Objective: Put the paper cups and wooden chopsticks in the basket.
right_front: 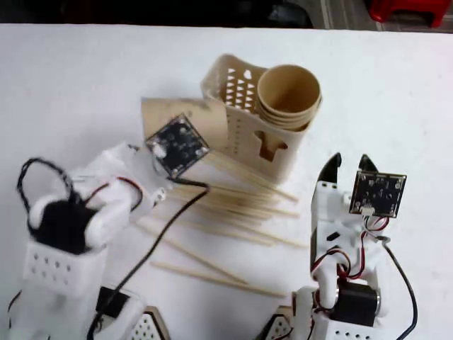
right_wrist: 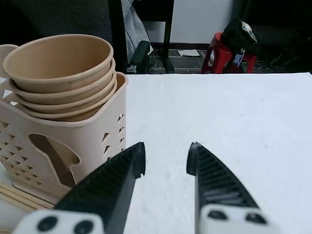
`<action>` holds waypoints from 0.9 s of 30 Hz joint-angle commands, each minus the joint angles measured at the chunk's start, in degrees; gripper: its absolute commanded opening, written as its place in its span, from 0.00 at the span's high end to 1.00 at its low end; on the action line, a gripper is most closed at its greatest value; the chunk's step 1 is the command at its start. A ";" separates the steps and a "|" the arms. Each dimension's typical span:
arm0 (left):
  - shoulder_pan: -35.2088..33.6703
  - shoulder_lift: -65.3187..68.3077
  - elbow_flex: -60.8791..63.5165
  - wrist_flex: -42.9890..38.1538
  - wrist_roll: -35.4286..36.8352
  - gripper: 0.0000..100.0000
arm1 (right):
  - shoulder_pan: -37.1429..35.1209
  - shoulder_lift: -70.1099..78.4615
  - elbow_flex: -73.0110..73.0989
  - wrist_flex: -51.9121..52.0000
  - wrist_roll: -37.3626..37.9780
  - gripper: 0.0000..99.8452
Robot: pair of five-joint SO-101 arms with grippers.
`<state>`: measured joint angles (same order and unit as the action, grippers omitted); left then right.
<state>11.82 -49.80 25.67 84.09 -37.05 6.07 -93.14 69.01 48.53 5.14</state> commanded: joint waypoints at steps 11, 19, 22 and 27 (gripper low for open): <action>6.55 0.31 -12.84 -10.64 8.18 0.98 | -0.48 -0.57 -0.26 -1.36 0.62 0.85; 10.51 21.49 -30.59 -7.30 8.18 0.98 | -0.48 -0.57 -0.26 -1.36 0.62 0.85; 11.82 30.55 -38.86 -3.60 7.82 0.98 | -0.48 -0.57 -0.26 -1.36 0.62 0.85; 12.35 45.14 -53.27 3.69 7.74 0.98 | -0.48 -0.57 -0.26 -1.36 0.62 0.85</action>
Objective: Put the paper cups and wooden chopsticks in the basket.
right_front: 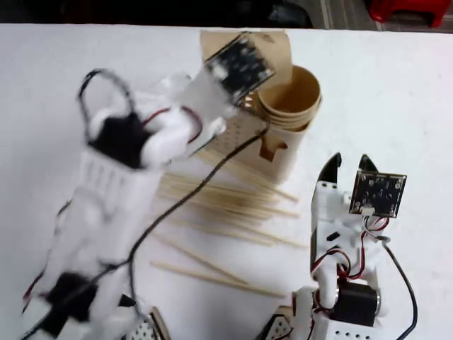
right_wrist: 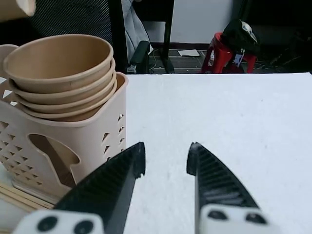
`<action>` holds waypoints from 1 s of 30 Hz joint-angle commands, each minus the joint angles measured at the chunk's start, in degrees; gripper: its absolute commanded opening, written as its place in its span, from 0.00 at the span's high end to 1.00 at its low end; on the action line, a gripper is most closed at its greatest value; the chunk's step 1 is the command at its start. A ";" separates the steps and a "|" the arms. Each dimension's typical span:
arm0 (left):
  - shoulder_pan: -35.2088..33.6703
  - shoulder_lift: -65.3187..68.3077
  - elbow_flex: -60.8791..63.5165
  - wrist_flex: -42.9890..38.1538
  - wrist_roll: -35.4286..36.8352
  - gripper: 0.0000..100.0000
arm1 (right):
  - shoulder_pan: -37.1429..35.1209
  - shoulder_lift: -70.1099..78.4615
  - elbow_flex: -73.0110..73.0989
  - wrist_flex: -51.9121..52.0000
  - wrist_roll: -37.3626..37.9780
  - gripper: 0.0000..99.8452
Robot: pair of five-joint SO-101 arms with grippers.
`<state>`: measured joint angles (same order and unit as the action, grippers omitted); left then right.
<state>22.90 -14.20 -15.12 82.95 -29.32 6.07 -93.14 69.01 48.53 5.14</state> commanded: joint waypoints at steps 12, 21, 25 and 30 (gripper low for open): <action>3.12 25.89 -42.11 18.90 -1.85 0.78 | -0.48 -0.57 -0.26 -1.36 0.62 0.85; 4.09 25.98 -42.73 18.90 -1.93 0.78 | -0.48 -0.57 -0.26 -1.36 0.70 0.85; 2.51 26.07 -42.64 18.90 -0.44 0.78 | -0.40 -0.57 -0.26 -1.36 0.70 0.85; 1.89 26.42 -42.29 18.02 0.44 0.78 | -0.40 -0.57 -0.26 -1.36 0.70 0.85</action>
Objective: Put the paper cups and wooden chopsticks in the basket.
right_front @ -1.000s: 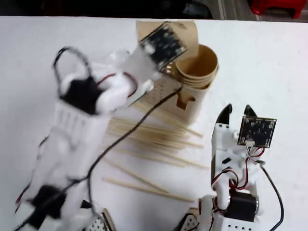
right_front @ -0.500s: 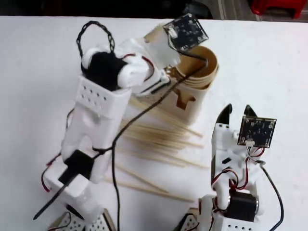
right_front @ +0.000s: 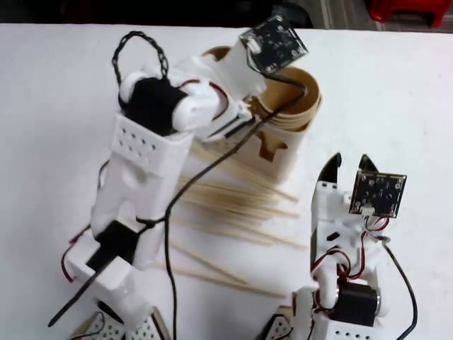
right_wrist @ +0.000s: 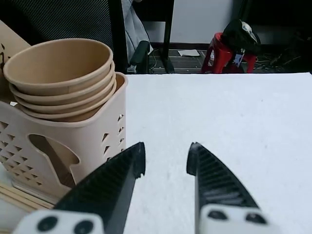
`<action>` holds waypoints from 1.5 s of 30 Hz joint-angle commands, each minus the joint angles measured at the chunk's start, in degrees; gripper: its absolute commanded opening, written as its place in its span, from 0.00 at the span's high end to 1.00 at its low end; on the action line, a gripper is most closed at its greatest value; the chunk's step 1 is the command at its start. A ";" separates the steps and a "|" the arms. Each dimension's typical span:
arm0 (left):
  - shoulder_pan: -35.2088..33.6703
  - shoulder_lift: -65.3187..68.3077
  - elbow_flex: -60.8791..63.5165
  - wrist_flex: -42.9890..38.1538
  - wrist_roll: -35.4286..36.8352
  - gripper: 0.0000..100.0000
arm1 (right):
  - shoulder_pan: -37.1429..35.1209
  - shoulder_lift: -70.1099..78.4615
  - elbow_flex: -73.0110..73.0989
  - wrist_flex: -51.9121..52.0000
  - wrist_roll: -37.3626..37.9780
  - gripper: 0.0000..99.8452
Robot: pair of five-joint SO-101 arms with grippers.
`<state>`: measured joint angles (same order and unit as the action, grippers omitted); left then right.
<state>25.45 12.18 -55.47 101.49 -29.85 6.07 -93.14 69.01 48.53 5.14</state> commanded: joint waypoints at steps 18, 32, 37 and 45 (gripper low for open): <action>-2.07 -1.19 0.79 -8.53 1.05 0.98 | -0.40 -0.57 -0.26 -1.36 0.70 0.85; 10.42 -6.64 1.58 -6.42 3.08 0.98 | -0.40 -0.57 -0.26 -1.36 0.70 0.85; 12.97 -6.64 3.78 -6.33 3.08 0.98 | -0.31 -0.57 -0.26 -1.36 0.70 0.85; 12.97 -6.90 10.81 -7.03 2.90 0.90 | -0.40 -0.57 -0.26 -1.36 0.70 0.85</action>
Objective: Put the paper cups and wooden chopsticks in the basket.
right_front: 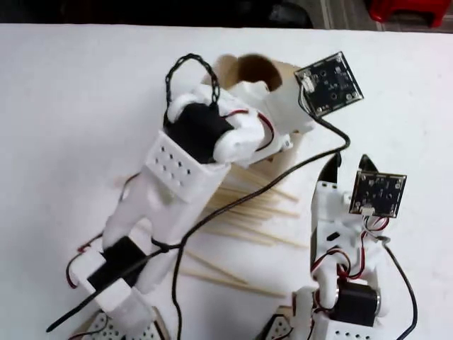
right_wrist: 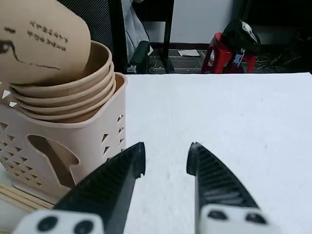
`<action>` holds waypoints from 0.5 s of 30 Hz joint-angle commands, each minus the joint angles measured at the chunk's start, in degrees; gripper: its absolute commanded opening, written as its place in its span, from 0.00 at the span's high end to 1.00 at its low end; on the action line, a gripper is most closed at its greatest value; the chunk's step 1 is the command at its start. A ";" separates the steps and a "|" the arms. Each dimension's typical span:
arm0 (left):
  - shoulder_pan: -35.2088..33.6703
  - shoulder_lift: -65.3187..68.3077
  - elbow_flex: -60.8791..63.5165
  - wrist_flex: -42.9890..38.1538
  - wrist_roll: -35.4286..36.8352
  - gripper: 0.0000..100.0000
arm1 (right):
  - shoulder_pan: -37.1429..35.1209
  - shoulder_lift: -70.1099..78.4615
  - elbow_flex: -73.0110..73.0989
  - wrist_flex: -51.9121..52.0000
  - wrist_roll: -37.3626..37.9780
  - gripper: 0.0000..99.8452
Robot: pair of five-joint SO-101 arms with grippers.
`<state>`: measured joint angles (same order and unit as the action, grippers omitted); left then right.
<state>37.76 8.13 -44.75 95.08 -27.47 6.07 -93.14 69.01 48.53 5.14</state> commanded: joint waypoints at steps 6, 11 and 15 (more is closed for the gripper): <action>0.40 -3.21 0.09 -6.59 2.37 0.80 | -0.40 -0.57 -0.26 -1.36 0.70 0.85; -1.63 -2.77 0.35 -15.21 2.73 0.80 | -0.40 -0.57 -0.26 -1.36 0.70 0.85; -2.33 -2.77 0.44 -18.99 2.90 0.80 | -0.40 -0.57 -0.26 -1.36 0.70 0.85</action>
<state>36.62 8.13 -44.13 80.48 -25.45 6.07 -93.14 69.01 48.53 5.14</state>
